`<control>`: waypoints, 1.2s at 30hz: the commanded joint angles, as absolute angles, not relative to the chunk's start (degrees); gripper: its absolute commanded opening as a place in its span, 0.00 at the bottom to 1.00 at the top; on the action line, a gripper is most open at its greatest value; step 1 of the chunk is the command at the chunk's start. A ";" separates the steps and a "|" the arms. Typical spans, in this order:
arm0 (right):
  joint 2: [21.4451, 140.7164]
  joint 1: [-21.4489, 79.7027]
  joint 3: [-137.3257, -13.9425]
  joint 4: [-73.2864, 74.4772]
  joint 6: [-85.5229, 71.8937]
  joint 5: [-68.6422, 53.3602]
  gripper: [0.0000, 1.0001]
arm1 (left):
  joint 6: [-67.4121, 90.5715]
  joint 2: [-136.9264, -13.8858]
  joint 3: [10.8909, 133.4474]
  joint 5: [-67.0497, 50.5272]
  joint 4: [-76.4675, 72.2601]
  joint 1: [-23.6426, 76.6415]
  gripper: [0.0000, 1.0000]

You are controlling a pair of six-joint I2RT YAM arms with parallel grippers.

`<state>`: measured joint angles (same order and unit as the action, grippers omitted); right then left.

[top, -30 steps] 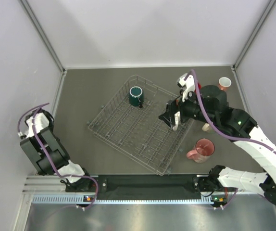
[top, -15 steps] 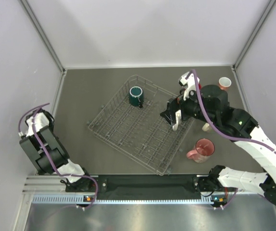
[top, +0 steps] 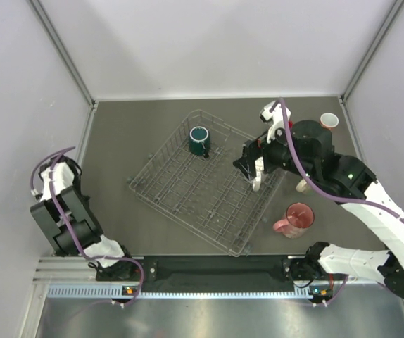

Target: Load the cups into the dish rack

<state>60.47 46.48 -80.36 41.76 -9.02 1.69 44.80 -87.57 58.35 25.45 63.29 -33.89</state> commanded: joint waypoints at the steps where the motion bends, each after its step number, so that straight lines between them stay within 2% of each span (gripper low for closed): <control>1: 61.43 47.20 -83.23 40.17 -9.57 1.41 1.00 | 45.96 -82.10 63.54 24.00 67.93 -31.21 0.00; 5: 63.28 47.11 -83.41 39.38 -10.81 0.36 1.00 | 49.47 -78.76 70.91 20.31 72.24 -24.80 0.00; 10: 65.47 46.67 -84.64 38.94 -12.13 -3.24 1.00 | 55.36 -80.68 82.24 16.71 77.16 -13.64 0.00; 14: 68.20 45.71 -85.52 39.81 -13.27 -7.90 1.00 | 57.56 -85.85 101.36 10.66 79.45 -6.52 0.00; 17: 69.43 43.78 -84.91 39.81 -15.37 -11.67 1.00 | 58.27 -87.97 112.45 5.90 78.32 -3.53 0.00; 18: 69.87 42.90 -84.73 39.73 -16.34 -13.08 1.00 | 58.18 -87.98 113.80 0.93 76.57 -2.91 0.00; 21: 72.06 37.81 -84.38 39.38 -21.08 -21.69 1.00 | 57.39 -85.44 112.25 -11.63 63.58 -1.58 0.00; 25: 73.83 30.34 -83.06 36.22 -28.11 -31.10 1.00 | 56.34 -79.99 104.34 -23.87 45.91 -1.32 0.00; 31: 77.34 28.74 -88.67 34.81 -29.87 -37.61 1.00 | 57.99 -71.73 91.17 -37.95 24.82 -1.06 0.00; 34: 78.49 28.65 -88.77 27.54 -35.49 -42.70 1.00 | 60.20 -67.60 87.46 -44.72 15.83 -0.62 0.00; 36: 78.05 28.65 -86.23 16.57 -43.54 -44.99 1.00 | 60.21 -66.10 86.66 -46.05 14.51 -0.27 0.00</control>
